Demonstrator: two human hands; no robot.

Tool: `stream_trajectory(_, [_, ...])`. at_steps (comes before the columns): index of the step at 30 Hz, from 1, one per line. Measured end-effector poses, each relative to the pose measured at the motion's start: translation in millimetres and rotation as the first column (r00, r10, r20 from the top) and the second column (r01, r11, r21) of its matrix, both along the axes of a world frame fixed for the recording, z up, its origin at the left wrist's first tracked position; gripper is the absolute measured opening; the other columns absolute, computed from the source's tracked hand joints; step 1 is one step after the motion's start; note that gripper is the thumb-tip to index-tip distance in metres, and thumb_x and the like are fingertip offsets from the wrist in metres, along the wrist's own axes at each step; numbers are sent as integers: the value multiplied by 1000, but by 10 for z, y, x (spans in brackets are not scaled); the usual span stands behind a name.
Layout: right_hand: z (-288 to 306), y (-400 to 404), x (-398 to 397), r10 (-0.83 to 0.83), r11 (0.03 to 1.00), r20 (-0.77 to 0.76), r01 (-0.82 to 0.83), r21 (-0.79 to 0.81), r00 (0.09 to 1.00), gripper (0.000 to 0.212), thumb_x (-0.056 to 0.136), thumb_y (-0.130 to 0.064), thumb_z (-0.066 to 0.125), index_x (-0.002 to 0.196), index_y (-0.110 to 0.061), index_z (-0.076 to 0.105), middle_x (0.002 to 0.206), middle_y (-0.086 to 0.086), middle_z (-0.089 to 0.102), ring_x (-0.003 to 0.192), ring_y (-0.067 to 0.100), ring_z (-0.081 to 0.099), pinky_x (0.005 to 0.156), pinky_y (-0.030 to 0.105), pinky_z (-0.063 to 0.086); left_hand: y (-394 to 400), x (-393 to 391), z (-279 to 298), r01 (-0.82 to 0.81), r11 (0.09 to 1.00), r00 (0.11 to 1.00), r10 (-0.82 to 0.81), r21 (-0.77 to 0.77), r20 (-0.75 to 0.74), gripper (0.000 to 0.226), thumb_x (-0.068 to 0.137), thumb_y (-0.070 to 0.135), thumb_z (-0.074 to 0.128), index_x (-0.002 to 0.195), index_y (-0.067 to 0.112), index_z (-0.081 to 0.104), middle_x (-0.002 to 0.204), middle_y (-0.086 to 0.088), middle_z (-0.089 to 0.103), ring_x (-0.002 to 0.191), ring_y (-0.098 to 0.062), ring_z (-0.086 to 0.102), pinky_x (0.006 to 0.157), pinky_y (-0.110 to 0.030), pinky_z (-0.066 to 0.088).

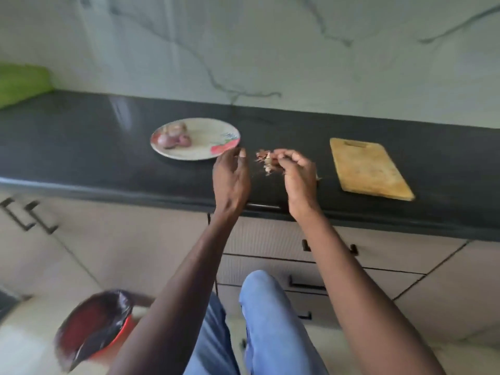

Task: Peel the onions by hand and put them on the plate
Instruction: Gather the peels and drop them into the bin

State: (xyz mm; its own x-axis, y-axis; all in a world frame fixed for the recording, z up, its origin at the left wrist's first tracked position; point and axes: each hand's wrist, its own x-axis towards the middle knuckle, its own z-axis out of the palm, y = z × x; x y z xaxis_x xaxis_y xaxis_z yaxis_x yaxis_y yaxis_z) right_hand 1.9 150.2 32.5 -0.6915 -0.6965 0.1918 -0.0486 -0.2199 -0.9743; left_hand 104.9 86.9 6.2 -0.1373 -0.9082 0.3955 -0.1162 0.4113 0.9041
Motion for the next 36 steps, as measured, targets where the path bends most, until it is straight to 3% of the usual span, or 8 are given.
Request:
stream_trajectory(3, [-34, 135, -466, -124, 944, -348, 219, 247, 929, 25, 102, -21, 51, 122, -12, 64, 127, 7, 64, 116, 21, 60, 94, 31, 44, 6, -176, -49, -219, 974, 894, 175, 61, 413, 63, 104, 47, 33, 151, 6, 40, 159, -24, 30, 149, -38, 23, 124, -46, 12])
stream_trajectory(7, [-190, 104, -853, 1, 763, -526, 339, 551, 851, 53, 105, -30, 43, 146, 2, 36, 152, 19, 40, 138, 33, 40, 110, 36, 34, 24, -404, -137, -208, 965, 743, 50, 160, 668, 76, 105, 51, 25, 160, 2, 9, 165, -28, 1, 154, -40, -1, 124, -48, -5])
stream_trajectory(14, [-225, -242, -847, 212, 838, -522, 121, 532, 826, 38, 105, -26, 42, 138, -10, 47, 141, 16, 52, 127, 32, 52, 91, 31, 40, -274, -882, 23, 296, 943, 851, -332, 151, 406, 63, 110, 39, 33, 160, 5, 18, 168, -19, 10, 156, -27, 4, 125, -38, 5])
stream_trajectory(19, [-225, -394, -1232, 188, 739, -562, 261, 621, 806, 73, 102, -44, 47, 154, -1, 19, 162, 17, 19, 148, 32, 25, 119, 42, 26, -779, -744, -163, -55, 997, 789, 12, 51, 614, 71, 106, 52, 22, 142, -4, 45, 152, -24, 44, 145, -36, 35, 121, -49, 23])
stream_trajectory(25, [-171, -667, -1176, 373, 731, -606, 181, 658, 703, 60, 105, -48, 32, 148, -6, 37, 156, 17, 36, 141, 33, 38, 112, 44, 34, -858, -893, -71, 28, 998, 713, -64, 63, 698, 71, 106, 55, 21, 149, 0, 36, 155, -22, 40, 145, -35, 34, 120, -47, 23])
stream_trajectory(31, [-141, -594, -1287, 315, 832, -442, -21, 554, 840, 58, 105, -53, 28, 147, -17, 45, 146, 15, 50, 131, 27, 51, 103, 36, 41, -941, -711, -43, 254, 948, 950, -282, 190, 136, 70, 103, 61, 30, 139, 7, 55, 140, -8, 59, 131, -24, 52, 114, -38, 37])
stream_trajectory(33, [-84, -636, -1306, 327, 788, -464, 34, 615, 823, 64, 105, -53, 22, 145, -10, 46, 141, 25, 51, 128, 37, 52, 105, 45, 42, -959, -744, 21, 243, 946, 925, -292, 213, 244, 71, 105, 59, 24, 149, 7, 45, 153, -13, 47, 143, -27, 42, 115, -34, 29])
stream_trajectory(36, [-23, -711, -1171, 469, 706, -493, 24, 708, 733, 62, 106, -53, 15, 152, -17, 34, 152, 15, 42, 140, 32, 40, 115, 47, 29, -952, -872, 68, 301, 939, 725, -340, 168, 599, 70, 108, 54, 11, 154, 8, 37, 158, -17, 40, 147, -28, 35, 120, -40, 23])
